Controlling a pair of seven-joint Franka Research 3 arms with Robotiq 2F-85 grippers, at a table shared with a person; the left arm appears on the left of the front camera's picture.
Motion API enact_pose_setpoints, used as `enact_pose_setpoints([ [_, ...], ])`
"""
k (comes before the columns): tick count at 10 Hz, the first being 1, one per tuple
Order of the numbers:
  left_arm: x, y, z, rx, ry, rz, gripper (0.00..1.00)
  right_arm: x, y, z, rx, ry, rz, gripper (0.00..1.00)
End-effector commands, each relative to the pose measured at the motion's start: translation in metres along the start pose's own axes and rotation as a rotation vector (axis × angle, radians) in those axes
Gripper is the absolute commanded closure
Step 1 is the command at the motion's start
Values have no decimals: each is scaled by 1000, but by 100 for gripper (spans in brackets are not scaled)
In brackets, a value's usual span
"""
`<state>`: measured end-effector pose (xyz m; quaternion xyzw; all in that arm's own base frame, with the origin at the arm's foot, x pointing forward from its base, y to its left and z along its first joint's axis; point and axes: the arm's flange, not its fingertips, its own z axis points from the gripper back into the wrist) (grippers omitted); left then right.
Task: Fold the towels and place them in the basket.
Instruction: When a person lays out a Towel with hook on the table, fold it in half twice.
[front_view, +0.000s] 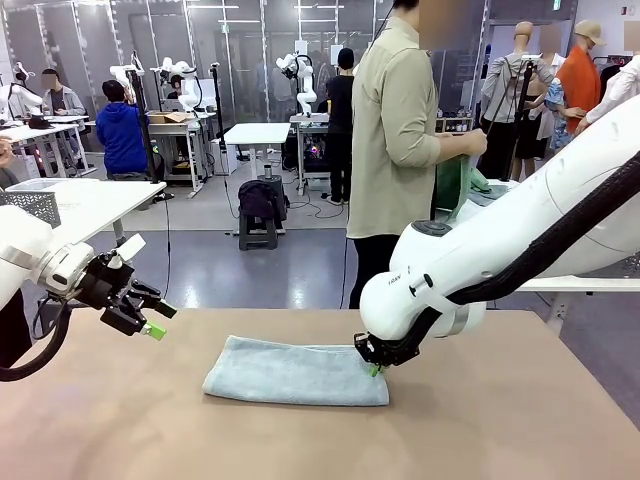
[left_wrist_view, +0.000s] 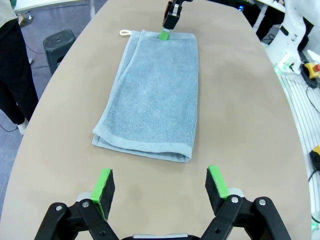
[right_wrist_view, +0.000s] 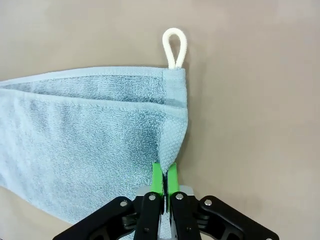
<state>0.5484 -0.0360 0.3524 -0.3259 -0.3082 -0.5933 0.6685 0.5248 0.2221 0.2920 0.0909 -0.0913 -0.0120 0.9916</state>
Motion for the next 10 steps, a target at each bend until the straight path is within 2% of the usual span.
enact_pose_setpoints([
  [1,2,1,0,4,4,-4,8,-2,9,-8,-40,18,-30,100],
  [3,2,1,0,4,4,-4,8,-1,7,-8,-61,3,-15,100],
  [7,2,1,0,4,4,-4,8,16,-29,15,-65,20,70,100],
  [10,2,1,0,4,4,-4,8,19,-26,33,-78,19,110,100],
])
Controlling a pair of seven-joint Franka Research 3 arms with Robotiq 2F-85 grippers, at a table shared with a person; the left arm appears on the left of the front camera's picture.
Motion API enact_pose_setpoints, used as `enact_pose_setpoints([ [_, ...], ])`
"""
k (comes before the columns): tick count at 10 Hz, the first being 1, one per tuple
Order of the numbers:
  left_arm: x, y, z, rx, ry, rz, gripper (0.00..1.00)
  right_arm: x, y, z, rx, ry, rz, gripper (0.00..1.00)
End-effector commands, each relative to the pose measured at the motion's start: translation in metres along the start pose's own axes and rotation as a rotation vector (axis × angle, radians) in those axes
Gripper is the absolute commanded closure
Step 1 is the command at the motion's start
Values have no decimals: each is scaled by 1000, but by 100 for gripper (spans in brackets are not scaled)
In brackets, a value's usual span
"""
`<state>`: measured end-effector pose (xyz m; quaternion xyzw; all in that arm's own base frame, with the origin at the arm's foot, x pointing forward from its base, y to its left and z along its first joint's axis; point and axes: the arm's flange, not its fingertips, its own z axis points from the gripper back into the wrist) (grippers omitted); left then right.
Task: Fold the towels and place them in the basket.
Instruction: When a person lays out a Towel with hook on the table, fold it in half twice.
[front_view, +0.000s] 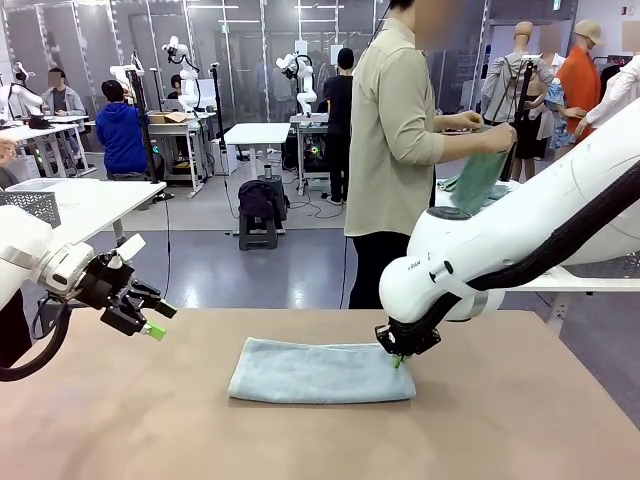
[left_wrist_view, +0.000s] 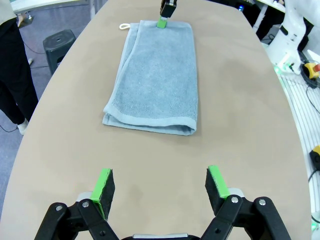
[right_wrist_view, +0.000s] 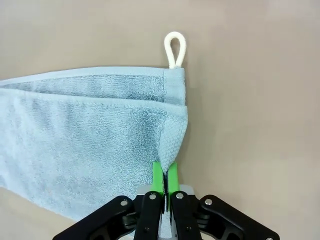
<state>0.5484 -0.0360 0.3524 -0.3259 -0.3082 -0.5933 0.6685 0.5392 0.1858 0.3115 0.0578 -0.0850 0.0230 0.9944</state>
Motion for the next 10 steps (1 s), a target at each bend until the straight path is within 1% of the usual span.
enact_pose_setpoints([
  [1,2,1,0,4,4,-4,8,0,14,24,-29,-11,57,100],
  [3,2,1,0,4,4,-4,8,-4,45,59,-60,-40,105,100],
  [5,2,1,0,4,4,-4,8,-13,94,91,-99,-79,178,100],
  [6,2,1,0,4,4,-4,8,-19,119,98,-99,-79,206,100],
  [8,2,1,0,4,4,-4,8,-26,168,101,-121,-104,201,100],
  [9,2,1,0,4,4,-4,8,-25,192,94,-132,-112,177,100],
  [10,2,1,0,4,4,-4,8,-23,212,85,-117,-100,159,100],
])
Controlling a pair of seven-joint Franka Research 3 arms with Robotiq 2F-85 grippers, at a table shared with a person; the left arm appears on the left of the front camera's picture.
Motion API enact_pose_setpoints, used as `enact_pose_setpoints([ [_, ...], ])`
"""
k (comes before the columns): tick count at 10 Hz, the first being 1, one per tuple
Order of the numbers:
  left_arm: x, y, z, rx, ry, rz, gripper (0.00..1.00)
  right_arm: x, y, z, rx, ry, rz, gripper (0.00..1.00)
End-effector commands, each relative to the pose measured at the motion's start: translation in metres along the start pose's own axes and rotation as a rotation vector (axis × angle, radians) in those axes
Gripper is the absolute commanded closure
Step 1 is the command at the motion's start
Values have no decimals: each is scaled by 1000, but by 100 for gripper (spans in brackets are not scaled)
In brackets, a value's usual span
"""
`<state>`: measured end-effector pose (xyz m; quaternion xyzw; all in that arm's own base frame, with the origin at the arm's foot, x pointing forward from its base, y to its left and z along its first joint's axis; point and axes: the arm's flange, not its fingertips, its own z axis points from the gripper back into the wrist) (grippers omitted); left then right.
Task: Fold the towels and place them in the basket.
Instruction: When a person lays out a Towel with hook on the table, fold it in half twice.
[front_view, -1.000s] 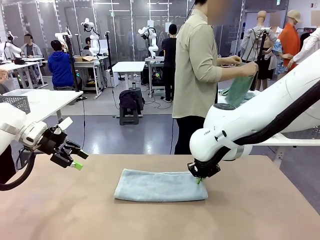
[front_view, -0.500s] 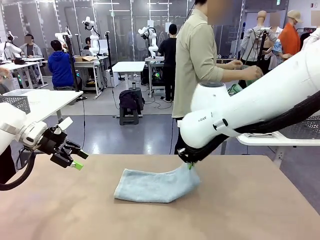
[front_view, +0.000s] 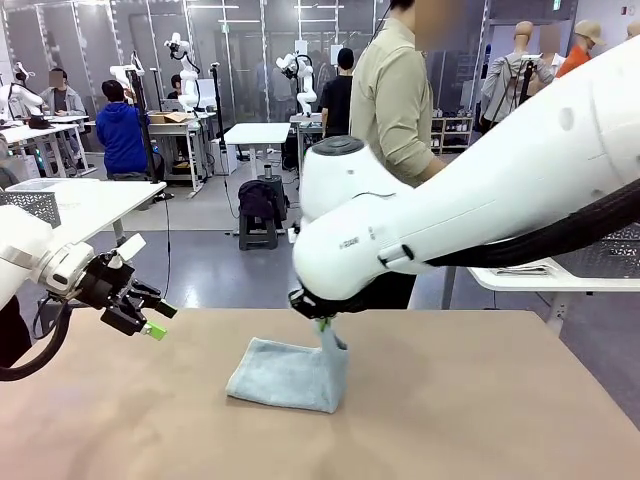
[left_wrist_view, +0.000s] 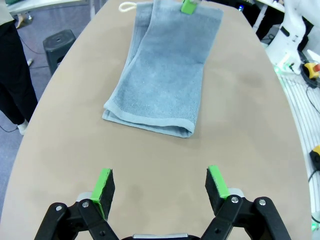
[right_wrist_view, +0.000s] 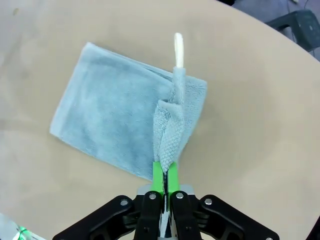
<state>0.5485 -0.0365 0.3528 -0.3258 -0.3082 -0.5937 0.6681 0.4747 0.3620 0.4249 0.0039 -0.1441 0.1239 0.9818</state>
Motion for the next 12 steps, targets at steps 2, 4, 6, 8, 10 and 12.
enact_pose_setpoints([
  [2,2,1,1,4,4,-3,8,25,49,-28,-8,27,-113,100],
  [4,2,1,1,4,4,-3,8,32,72,-41,20,5,-190,100],
  [6,2,1,1,4,4,-3,8,33,84,-50,36,-18,-222,100],
  [8,2,1,1,4,4,-3,8,31,90,-64,55,-14,-247,100],
  [10,2,1,1,4,4,-3,8,29,95,-75,115,-28,-278,100],
  [12,2,1,1,4,4,-3,8,28,101,-86,126,-55,-301,100],
])
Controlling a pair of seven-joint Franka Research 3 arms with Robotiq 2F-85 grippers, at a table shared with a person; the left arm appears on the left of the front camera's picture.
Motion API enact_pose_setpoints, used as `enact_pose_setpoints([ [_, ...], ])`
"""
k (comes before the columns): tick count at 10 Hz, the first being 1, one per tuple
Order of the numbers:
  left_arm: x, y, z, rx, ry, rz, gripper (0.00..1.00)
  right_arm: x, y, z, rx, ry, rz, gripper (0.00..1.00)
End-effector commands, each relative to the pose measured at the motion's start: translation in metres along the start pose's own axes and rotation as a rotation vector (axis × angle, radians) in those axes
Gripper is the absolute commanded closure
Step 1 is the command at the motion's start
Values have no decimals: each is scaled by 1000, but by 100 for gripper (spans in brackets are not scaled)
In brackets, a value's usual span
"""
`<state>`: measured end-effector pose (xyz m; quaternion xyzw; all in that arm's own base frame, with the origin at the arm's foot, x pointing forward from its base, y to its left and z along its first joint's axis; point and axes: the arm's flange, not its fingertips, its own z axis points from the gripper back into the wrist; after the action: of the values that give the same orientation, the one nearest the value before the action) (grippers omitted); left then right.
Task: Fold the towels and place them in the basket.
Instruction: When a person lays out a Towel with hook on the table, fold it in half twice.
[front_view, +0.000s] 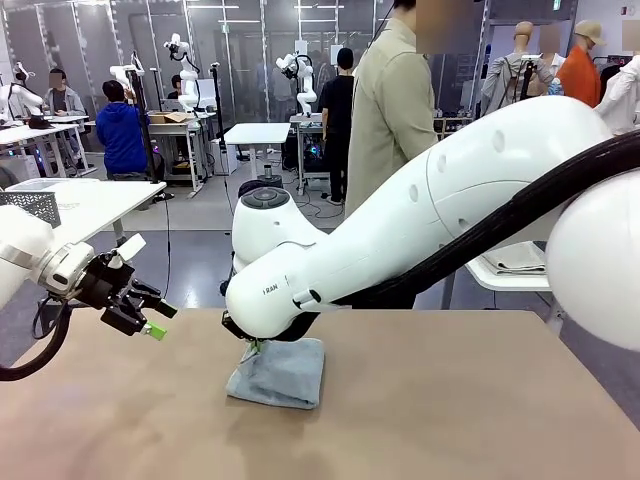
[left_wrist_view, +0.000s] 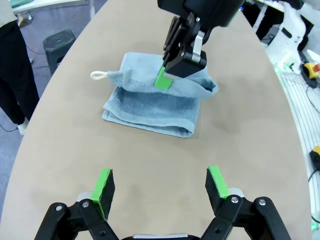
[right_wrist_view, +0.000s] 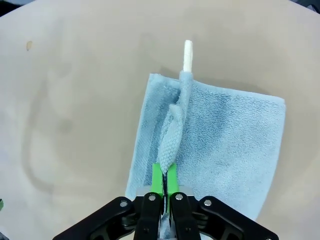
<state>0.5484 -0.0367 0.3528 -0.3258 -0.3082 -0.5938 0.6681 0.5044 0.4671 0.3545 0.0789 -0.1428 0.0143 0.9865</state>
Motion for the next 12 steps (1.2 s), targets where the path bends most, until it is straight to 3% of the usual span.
enact_pose_setpoints([
  [1,1,1,1,4,4,-2,8,-7,3,-10,13,-58,-67,100],
  [3,1,1,1,4,4,-2,8,-8,2,-12,16,-57,-71,77],
  [4,1,1,1,4,4,-2,8,-9,0,-11,22,-60,-84,71],
  [5,1,1,1,4,4,-2,8,-9,-2,-9,37,-68,-89,57],
  [7,1,1,1,4,4,-2,8,-9,-8,3,39,-120,-89,41],
  [10,1,1,1,4,4,-2,8,-12,-67,73,-11,14,88,41],
  [12,1,1,1,4,4,-2,8,-12,-116,128,-26,133,91,41],
])
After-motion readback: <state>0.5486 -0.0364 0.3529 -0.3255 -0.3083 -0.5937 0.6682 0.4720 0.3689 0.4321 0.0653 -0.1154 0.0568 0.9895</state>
